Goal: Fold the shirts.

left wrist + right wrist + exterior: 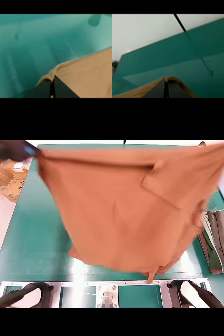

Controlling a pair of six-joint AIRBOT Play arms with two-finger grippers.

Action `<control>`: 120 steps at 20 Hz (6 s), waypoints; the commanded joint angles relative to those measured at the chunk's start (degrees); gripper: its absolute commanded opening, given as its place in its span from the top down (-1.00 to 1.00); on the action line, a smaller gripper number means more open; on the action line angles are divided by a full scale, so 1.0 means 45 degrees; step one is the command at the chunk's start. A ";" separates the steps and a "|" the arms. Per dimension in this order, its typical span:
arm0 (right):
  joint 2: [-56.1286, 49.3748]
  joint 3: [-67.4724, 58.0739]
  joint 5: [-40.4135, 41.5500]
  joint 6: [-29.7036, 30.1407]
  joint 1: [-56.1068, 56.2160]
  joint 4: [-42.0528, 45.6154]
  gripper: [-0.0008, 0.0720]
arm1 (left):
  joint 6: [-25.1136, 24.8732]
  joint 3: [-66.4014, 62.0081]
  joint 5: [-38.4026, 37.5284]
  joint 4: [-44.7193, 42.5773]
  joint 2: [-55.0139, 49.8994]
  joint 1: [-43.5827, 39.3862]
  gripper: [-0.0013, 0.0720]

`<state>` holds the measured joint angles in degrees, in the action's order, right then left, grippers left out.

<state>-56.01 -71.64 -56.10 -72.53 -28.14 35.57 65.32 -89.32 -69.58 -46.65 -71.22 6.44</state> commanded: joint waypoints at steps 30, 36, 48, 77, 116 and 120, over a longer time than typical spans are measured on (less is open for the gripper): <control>-0.9277 -0.1710 -0.3638 0.0248 0.0170 0.4726 0.93 | 0.0432 -0.0374 -0.0869 -0.2890 -0.6849 -0.1515 0.91; -0.9306 -0.1525 -0.3298 0.0214 0.0180 0.4818 0.92 | 0.0466 0.0908 0.0049 -0.2885 -0.6849 -0.2001 0.91; -0.8524 -0.2064 -0.6028 -0.0952 -0.0442 0.5027 0.32 | 0.3055 -0.0413 -0.4692 -0.2943 -0.6513 -0.1224 -0.45; 0.1812 1.0472 -0.1209 -0.1554 -0.4838 0.5192 0.39 | 0.1491 1.6067 0.8340 0.4483 0.2239 -0.3483 0.52; 0.0835 0.7368 -0.4104 -0.2793 -0.2006 0.2089 0.92 | 0.4046 0.9194 0.0117 -0.3900 0.2540 -0.0947 0.91; -0.0447 0.5508 -0.3118 -0.2890 -0.0903 0.0971 0.92 | 0.4036 0.7295 0.0661 -0.3701 0.1681 -0.0947 0.91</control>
<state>-54.78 -41.41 -72.84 -84.97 -35.27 43.70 83.42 -50.92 -67.70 -63.83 -61.43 2.09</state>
